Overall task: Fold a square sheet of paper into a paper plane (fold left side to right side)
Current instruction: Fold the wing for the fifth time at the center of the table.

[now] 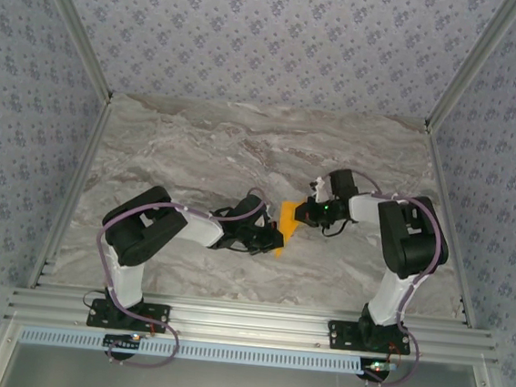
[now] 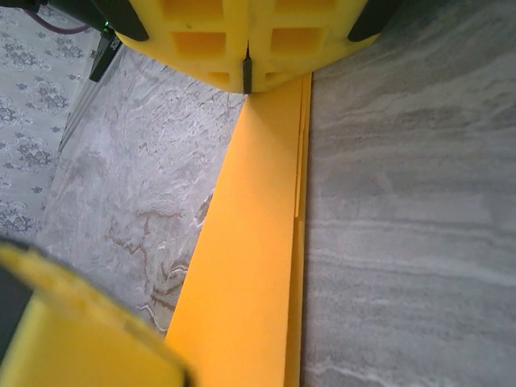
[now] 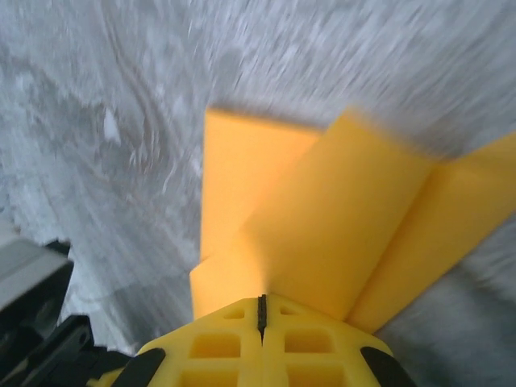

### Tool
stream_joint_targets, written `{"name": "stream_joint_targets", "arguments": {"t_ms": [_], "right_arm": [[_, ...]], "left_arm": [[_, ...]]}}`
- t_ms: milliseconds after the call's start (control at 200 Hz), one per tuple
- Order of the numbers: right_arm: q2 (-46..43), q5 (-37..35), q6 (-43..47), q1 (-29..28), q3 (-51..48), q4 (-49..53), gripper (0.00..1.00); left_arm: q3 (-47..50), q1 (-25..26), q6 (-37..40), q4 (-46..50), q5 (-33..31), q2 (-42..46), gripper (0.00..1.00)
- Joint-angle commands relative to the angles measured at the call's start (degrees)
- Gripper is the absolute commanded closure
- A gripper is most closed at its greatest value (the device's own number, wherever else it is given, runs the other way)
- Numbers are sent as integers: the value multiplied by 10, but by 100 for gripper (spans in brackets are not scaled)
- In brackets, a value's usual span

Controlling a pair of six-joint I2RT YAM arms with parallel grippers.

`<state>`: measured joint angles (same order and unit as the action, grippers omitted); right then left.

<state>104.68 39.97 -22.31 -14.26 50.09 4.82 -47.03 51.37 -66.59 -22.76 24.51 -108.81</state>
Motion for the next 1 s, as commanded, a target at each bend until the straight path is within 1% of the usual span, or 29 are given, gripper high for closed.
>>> {"name": "stream_joint_targets", "arguments": {"t_ms": [0,375,829,994], "right_arm": [[23,-56,27,22,26,12,100],[67,-60,38,64,63,21,100],[96,-70,36,94,120,40,100],[81,-71,39,102,136,50,100]], "left_arm": [[33,6,0,108,-37,-56,100],[38,6,0,104,-37,-54,100],[41,7,-1,99,-37,-49,100],[34,8,5,95,-36,-44,100]]}}
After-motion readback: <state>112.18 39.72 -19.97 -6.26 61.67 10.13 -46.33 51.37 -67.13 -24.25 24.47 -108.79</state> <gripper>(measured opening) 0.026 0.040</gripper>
